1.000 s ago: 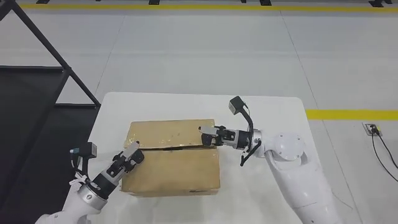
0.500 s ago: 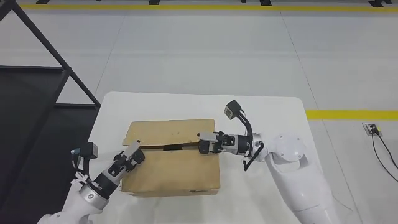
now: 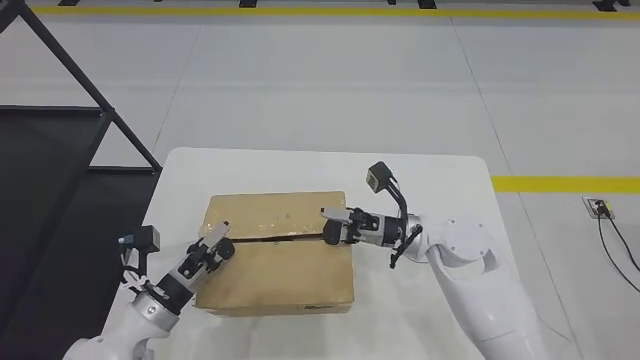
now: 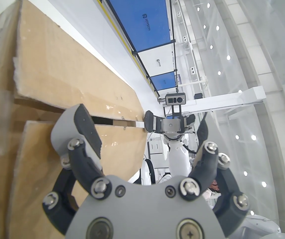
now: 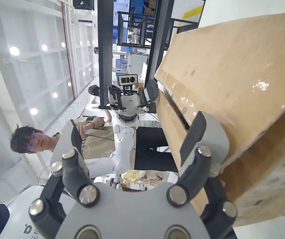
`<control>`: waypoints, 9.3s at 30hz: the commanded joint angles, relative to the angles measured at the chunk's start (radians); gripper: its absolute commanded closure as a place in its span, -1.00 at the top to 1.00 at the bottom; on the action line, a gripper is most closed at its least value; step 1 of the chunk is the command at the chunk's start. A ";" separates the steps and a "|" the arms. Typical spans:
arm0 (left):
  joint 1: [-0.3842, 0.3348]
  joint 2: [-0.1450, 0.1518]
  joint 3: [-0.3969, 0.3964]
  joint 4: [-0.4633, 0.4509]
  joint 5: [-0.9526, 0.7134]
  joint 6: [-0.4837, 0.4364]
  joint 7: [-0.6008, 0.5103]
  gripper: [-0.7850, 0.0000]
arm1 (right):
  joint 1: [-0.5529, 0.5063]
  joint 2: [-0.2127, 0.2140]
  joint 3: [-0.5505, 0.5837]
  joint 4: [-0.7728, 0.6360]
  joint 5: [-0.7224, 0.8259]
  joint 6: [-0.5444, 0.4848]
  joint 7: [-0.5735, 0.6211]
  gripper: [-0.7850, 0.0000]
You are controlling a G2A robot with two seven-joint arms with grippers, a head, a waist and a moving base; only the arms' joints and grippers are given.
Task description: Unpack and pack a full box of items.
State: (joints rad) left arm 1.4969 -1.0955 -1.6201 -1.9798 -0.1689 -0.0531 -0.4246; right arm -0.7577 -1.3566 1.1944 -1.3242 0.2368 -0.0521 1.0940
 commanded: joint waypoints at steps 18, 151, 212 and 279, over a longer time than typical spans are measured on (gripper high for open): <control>0.138 -0.017 -0.242 0.091 -0.354 -0.158 0.104 1.00 | 0.045 0.003 -0.066 0.109 -0.012 -0.050 0.010 1.00; -0.117 -0.117 0.152 -0.103 -0.153 -0.117 0.296 1.00 | -0.016 0.023 -0.030 0.022 -0.034 -0.050 -0.044 1.00; -0.138 -0.147 0.168 -0.123 0.071 -0.079 0.362 1.00 | -0.021 0.069 -0.049 0.006 -0.001 0.010 -0.041 1.00; -0.021 -0.123 -0.052 -0.207 0.090 -0.227 0.145 1.00 | -0.005 0.077 -0.113 -0.017 0.051 0.006 -0.085 1.00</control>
State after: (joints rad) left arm 1.4728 -1.2184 -1.6716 -2.1819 -0.0721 -0.2773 -0.2800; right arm -0.7634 -1.2790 1.0826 -1.3426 0.2789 -0.0354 1.0086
